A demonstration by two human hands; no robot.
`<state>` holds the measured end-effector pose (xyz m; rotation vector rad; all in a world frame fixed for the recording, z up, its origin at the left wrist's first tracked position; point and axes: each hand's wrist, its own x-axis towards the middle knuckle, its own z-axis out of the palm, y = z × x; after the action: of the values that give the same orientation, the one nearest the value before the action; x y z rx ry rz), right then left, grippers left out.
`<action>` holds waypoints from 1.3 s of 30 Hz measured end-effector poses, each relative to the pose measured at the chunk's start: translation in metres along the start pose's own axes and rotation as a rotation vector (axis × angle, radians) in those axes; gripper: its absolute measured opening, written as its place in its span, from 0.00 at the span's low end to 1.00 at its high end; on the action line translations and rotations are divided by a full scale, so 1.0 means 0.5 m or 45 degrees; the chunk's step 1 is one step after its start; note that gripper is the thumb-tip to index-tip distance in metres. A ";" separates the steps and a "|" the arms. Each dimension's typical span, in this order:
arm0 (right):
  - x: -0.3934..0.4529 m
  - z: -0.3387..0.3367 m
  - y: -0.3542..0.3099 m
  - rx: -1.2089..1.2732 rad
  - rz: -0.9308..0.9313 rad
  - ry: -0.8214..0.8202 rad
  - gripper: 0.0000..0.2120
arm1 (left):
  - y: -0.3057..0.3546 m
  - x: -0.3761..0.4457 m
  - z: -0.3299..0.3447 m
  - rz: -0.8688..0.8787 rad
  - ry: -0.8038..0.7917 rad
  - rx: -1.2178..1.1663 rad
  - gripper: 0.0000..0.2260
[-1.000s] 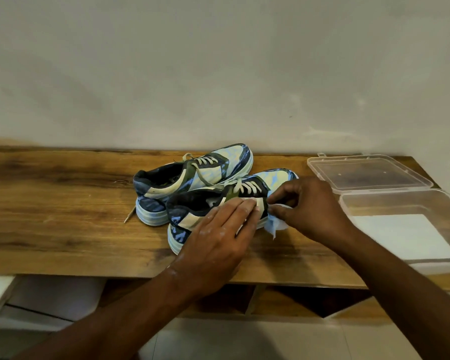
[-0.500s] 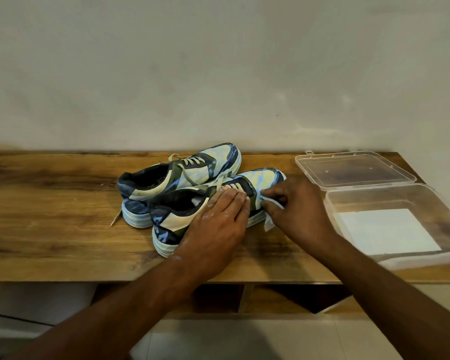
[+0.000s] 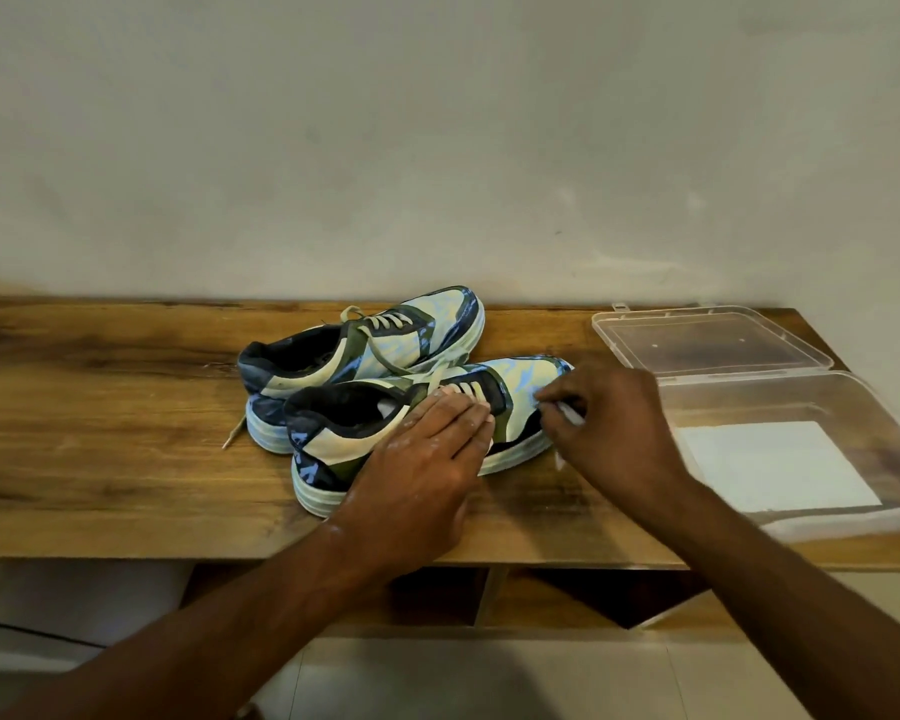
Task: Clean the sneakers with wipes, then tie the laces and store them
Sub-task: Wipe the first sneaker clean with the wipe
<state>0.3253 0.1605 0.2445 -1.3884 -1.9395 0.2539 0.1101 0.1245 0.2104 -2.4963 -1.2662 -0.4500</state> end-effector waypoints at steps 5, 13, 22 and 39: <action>-0.003 0.019 -0.028 -0.111 -0.128 -0.183 0.08 | -0.001 -0.001 -0.002 0.005 0.008 -0.002 0.26; 0.023 0.011 -0.003 -0.089 0.015 -0.012 0.09 | -0.003 -0.006 -0.001 0.013 0.024 -0.006 0.25; 0.054 -0.019 0.034 -0.072 0.112 0.044 0.08 | -0.003 -0.004 0.004 0.013 0.028 -0.011 0.25; 0.083 0.043 -0.018 -0.170 0.057 -0.095 0.05 | -0.011 -0.015 0.000 0.046 0.022 -0.004 0.24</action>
<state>0.2980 0.1987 0.2521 -1.5299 -2.0190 0.2028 0.1013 0.1223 0.2079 -2.5081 -1.2124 -0.4637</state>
